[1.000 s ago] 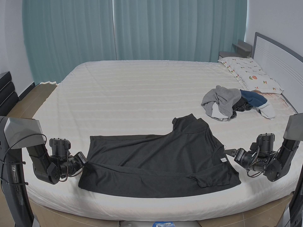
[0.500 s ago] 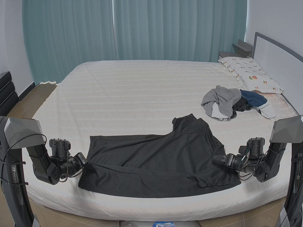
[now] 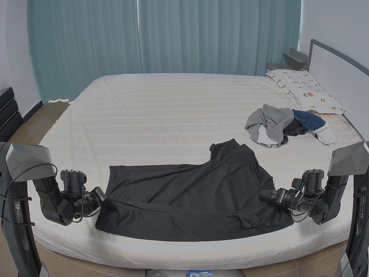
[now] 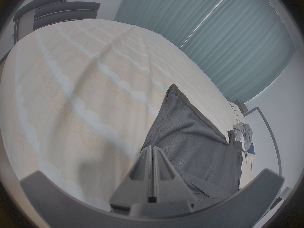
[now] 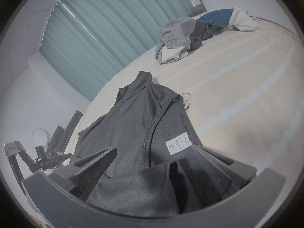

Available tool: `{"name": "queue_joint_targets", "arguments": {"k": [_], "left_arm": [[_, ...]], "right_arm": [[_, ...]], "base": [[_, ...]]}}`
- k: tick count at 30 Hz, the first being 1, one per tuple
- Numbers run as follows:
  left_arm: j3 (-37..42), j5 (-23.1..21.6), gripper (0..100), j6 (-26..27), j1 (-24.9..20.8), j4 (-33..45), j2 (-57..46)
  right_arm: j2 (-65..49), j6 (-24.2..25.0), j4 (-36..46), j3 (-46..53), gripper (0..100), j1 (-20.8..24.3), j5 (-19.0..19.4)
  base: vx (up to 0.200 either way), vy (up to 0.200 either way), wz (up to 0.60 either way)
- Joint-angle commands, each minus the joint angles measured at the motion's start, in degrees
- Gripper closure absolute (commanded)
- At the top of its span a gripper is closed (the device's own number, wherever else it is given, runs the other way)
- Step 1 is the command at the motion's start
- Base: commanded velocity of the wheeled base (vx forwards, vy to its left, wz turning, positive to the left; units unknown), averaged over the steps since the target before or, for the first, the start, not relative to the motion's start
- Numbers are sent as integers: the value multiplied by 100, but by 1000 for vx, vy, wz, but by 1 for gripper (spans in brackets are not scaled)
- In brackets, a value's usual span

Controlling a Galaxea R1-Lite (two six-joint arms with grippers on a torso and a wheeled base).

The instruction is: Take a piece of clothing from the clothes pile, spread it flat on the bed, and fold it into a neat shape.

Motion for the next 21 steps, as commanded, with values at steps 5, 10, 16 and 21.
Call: {"name": "queue_joint_targets", "arguments": {"k": [5, 10, 16, 21], "left_arm": [[1, -6, 100, -2, 0, 4, 10], [1, 3, 100, -2, 0, 13, 10], [1, 3, 100, -2, 0, 13, 10], [-8, 3, 100, -2, 0, 13, 10]], "right_arm": [[-33, -493, -370, 554, 0, -294, 370], [301, -634, -1460, 958, 0, -338, 633], [371, -669, -1513, 1046, 0, -294, 633], [389, -686, -1513, 1011, 0, -285, 633]], "base": [[0, 0, 0], [0, 0, 0], [0, 0, 0], [0, 0, 0]]}}
